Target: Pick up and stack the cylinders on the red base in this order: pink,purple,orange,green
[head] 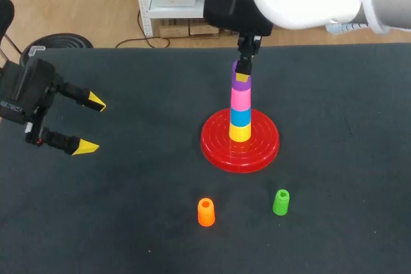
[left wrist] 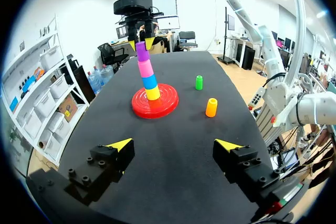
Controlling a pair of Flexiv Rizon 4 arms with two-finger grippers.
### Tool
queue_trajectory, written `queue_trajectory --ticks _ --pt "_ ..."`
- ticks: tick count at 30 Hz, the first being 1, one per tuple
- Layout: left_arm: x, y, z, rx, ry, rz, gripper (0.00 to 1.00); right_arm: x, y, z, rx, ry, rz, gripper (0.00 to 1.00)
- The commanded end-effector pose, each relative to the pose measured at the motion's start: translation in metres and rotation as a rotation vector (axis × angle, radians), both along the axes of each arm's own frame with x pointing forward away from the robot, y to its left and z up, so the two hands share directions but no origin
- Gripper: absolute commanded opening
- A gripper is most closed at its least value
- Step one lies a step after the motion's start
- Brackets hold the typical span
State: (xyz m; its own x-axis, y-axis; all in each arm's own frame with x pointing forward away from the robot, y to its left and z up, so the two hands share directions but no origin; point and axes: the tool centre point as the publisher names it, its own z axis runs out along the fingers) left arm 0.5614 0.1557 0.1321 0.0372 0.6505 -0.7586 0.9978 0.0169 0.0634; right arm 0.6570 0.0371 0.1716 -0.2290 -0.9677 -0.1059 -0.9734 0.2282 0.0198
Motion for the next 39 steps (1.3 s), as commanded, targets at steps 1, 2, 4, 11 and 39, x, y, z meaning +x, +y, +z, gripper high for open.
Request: queue_trajectory --ticks 1,2,4,11,39 --pt "0.000 0.000 -0.001 -0.002 -0.003 0.001 1.00 0.003 -0.005 -0.008 0.023 0.012 -0.009 0.00" --pt "0.000 0.000 -0.001 -0.002 -0.003 0.001 1.00 0.003 -0.006 -0.008 0.034 0.014 -0.009 0.00" --pt "0.000 0.000 -0.001 -0.002 -0.003 0.001 1.00 0.004 -0.006 -0.009 0.035 0.018 -0.010 0.00" --pt "0.000 0.000 -0.001 -0.002 -0.003 0.001 1.00 0.006 -0.005 -0.009 0.039 0.042 -0.004 0.00" --pt "0.000 0.000 -0.001 -0.002 -0.003 0.001 1.00 -0.048 0.002 0.050 0.004 -0.160 0.005 1.00"
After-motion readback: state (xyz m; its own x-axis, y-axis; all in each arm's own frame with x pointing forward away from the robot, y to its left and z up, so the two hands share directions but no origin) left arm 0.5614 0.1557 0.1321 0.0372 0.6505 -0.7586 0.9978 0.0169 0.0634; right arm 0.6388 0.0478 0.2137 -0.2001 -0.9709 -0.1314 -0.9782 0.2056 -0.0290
